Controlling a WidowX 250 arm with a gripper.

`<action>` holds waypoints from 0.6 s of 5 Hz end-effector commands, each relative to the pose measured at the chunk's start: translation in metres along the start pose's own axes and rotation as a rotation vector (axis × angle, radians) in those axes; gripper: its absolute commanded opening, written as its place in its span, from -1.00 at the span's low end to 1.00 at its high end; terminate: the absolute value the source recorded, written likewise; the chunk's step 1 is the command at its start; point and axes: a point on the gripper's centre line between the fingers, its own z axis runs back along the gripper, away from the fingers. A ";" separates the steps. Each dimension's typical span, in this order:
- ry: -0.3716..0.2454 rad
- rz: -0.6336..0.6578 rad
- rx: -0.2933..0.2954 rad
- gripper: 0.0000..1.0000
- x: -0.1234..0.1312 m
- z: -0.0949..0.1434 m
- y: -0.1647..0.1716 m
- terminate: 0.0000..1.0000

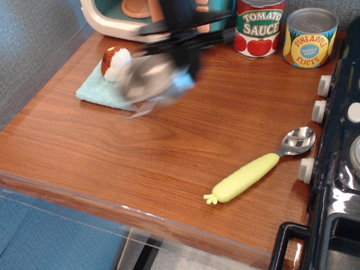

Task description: Move the metal pot to the front left corner of the table, in front of the blue cloth.

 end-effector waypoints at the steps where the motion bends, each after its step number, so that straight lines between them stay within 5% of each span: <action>1: -0.045 0.063 0.074 -1.00 -0.029 0.024 0.067 -1.00; 3: -0.027 0.140 0.158 -1.00 -0.025 0.002 0.097 -1.00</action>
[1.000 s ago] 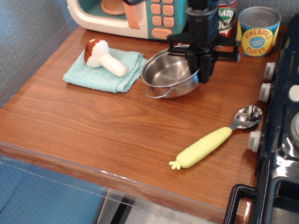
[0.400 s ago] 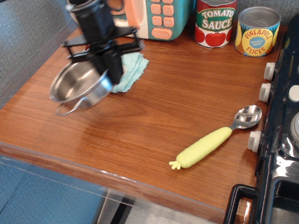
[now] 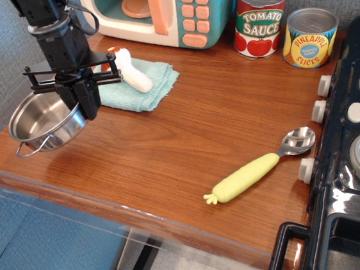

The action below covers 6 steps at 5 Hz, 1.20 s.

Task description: Move the metal pot to the front left corner of the table, in front of the blue cloth.

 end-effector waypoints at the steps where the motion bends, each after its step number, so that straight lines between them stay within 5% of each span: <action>1: -0.007 0.045 0.061 -1.00 0.008 -0.009 0.011 -1.00; 2: 0.002 0.063 0.076 -1.00 0.009 -0.013 0.013 -1.00; 3: -0.003 0.067 0.078 1.00 0.008 -0.013 0.015 -1.00; 5: -0.064 -0.030 0.071 1.00 0.000 0.007 -0.005 -1.00; 6: -0.155 -0.125 0.024 1.00 -0.022 0.042 -0.033 -1.00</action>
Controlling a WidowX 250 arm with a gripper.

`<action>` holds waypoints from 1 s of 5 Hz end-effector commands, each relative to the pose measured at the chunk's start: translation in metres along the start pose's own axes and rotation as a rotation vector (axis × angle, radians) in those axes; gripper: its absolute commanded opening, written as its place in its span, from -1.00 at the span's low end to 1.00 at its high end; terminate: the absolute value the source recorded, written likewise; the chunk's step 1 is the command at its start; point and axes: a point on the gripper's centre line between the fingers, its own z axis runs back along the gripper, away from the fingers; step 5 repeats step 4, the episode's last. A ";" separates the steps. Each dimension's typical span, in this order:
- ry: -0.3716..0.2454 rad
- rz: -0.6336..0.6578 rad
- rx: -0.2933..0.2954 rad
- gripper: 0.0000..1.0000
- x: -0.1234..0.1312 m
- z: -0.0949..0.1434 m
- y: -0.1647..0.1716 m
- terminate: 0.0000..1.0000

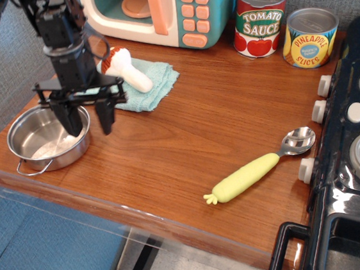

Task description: Move the metal pot to the front left corner of the table, in front of the blue cloth.

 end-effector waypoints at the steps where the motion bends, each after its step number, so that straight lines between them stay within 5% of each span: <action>1: -0.177 -0.165 -0.065 1.00 -0.037 0.069 -0.037 -1.00; 3: -0.177 -0.165 -0.065 1.00 -0.037 0.069 -0.037 -1.00; 4: -0.177 -0.165 -0.065 1.00 -0.037 0.069 -0.037 1.00; 5: -0.177 -0.165 -0.065 1.00 -0.037 0.069 -0.037 1.00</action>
